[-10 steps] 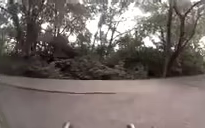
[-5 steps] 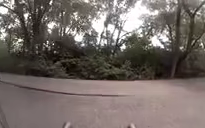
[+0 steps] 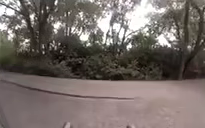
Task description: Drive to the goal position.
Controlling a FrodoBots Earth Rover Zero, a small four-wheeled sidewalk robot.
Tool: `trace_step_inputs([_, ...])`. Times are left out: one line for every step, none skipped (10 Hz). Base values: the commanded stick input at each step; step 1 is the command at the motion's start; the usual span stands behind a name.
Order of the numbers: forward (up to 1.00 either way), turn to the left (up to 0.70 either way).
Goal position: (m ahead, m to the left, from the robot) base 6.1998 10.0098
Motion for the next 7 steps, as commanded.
trace_step_inputs([0.44, 0.24])
trace_step_inputs([0.44, 0.24])
trace_step_inputs([0.44, 0.24])
trace_step_inputs([0.44, 0.24])
trace_step_inputs([0.44, 0.24])
trace_step_inputs([0.44, 0.24])
trace_step_inputs([0.44, 0.24])
